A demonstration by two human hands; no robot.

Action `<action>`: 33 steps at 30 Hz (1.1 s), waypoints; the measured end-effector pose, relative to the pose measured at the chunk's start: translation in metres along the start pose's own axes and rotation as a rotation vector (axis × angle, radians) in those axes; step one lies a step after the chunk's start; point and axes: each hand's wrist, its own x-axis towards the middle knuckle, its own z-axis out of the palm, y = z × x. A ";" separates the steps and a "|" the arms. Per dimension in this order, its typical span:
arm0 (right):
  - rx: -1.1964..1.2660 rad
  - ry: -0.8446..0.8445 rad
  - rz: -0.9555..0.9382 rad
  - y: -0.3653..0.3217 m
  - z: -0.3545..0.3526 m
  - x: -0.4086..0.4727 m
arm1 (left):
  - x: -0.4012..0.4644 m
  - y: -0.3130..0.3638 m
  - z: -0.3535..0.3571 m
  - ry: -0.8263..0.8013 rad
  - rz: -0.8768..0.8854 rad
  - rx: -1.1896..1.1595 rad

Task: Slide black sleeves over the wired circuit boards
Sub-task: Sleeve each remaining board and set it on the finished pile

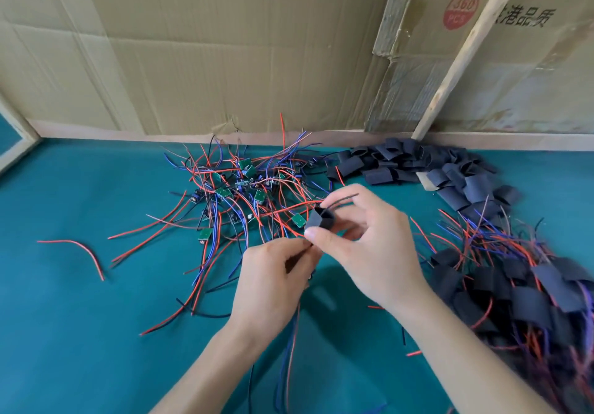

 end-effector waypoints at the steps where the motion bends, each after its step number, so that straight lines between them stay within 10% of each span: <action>1: 0.030 -0.009 0.032 0.005 0.002 -0.004 | 0.000 0.000 -0.001 -0.003 0.010 0.000; 23: 0.582 0.128 0.497 0.029 -0.005 -0.033 | -0.008 -0.002 0.009 -0.201 0.042 -0.262; 33: 0.707 0.134 0.561 0.024 -0.001 -0.035 | -0.008 0.000 0.006 0.033 0.219 -0.014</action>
